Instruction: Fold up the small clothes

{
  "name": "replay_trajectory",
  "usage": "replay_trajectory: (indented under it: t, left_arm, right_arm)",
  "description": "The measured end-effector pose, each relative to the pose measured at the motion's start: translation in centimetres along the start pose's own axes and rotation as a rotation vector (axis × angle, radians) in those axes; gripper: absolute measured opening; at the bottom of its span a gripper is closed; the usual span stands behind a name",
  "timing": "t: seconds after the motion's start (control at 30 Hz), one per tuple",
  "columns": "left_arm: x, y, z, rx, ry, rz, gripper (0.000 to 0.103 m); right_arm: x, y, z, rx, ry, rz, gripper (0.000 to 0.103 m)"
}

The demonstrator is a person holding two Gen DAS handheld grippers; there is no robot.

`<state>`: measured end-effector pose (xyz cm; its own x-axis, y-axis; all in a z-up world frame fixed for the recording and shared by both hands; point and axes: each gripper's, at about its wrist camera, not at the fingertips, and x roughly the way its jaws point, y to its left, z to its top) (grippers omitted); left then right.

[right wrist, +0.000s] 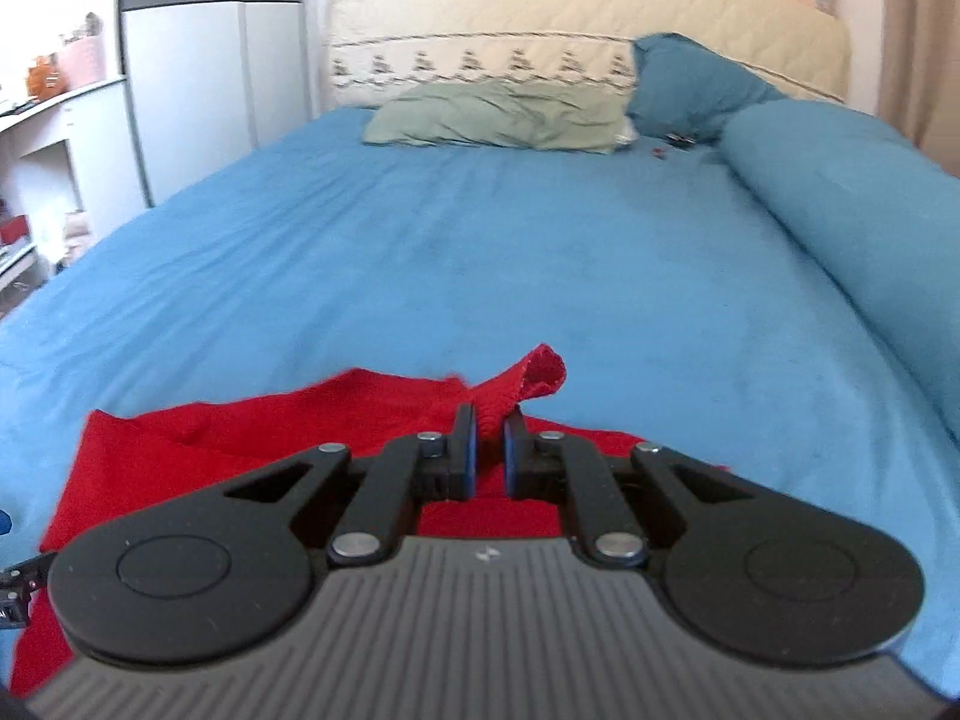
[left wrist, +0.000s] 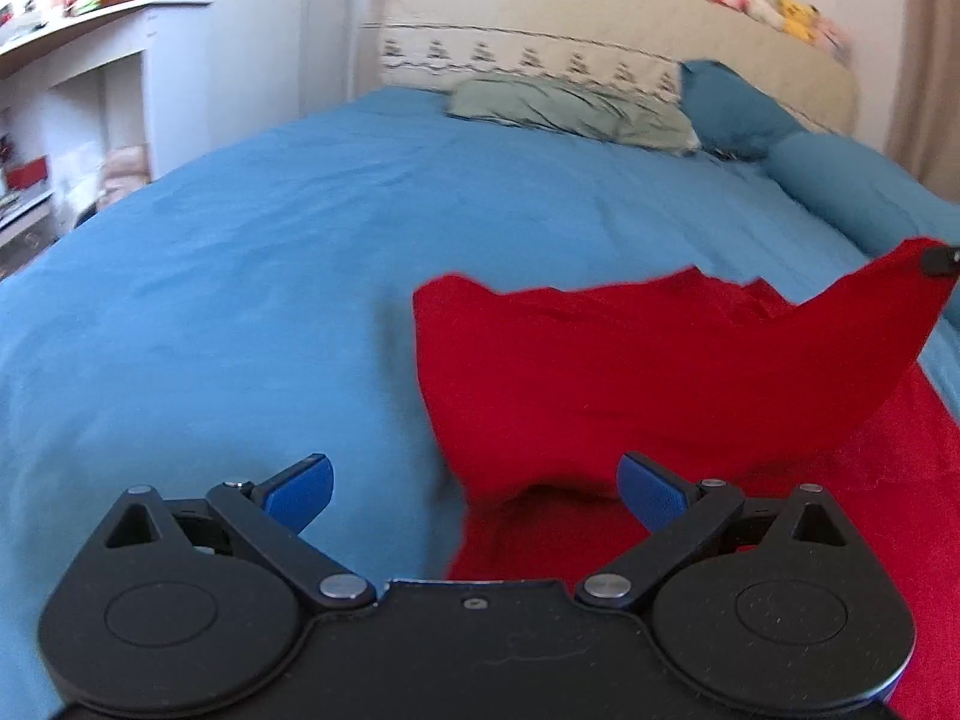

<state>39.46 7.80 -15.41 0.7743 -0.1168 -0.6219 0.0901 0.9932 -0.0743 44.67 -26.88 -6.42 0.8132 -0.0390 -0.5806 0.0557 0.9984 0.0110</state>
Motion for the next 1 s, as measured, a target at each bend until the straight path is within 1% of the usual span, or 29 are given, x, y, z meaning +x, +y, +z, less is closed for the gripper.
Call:
replay_trajectory:
  t: [0.1,0.27,0.33,0.43,0.5,0.57,0.6,0.63,0.7,0.73,0.87,0.97,1.0]
  left_arm:
    - [0.6,-0.8,-0.3,0.020,0.012,0.003,0.102]
    - [1.0,-0.8,-0.9,0.040,0.025,0.013,0.102]
    - [1.4,-0.7,-1.0,0.042,0.040,0.020,0.102]
    - [1.7,-1.0,-1.1,0.051,0.036,0.045,0.102]
    - [2.1,-1.2,-1.1,0.047,0.016,0.096,0.102]
    - [2.7,-1.1,-0.8,0.029,0.008,0.141,0.099]
    - [2.8,-0.8,-0.8,0.005,0.008,0.155,0.096]
    - [2.7,-0.2,-0.9,-0.035,0.009,0.168,0.096]
    - [2.5,1.0,-1.1,-0.095,0.012,0.169,0.096]
    - [2.4,1.3,-1.3,-0.101,0.012,0.172,0.096]
    - [2.1,1.6,-1.6,-0.088,0.013,0.188,0.096]
    - [1.8,0.9,-1.4,-0.070,0.027,0.204,0.097]
    - [1.5,0.6,-1.2,-0.058,0.031,0.207,0.096]
  right_arm:
    - [0.1,-2.4,-0.1,0.047,0.001,-0.024,0.023]
    - [0.3,-6.1,-0.2,0.102,-0.005,-0.065,0.023]
    - [0.3,-6.9,-0.5,0.115,0.004,-0.067,0.023]
    - [0.3,-7.2,-0.8,0.115,0.006,-0.059,0.023]
    - [-0.1,-7.3,-1.1,0.123,0.007,-0.055,0.023]
    - [0.1,-7.4,-1.5,0.135,0.020,-0.049,0.023]
    - [0.0,-7.5,-1.7,0.143,0.023,-0.047,0.023]
    - [0.2,-7.5,-1.9,0.143,0.033,-0.050,0.023]
    - [0.7,-7.7,-2.7,0.146,0.049,-0.056,0.023]
    - [1.2,-7.8,-3.4,0.145,0.065,-0.061,0.023]
    - [2.6,-8.1,-6.8,0.144,0.107,-0.075,0.023]
    - [3.3,-8.1,-9.2,0.120,0.113,-0.071,0.025]
    - [3.2,-8.3,-9.8,0.120,0.106,-0.071,0.027]
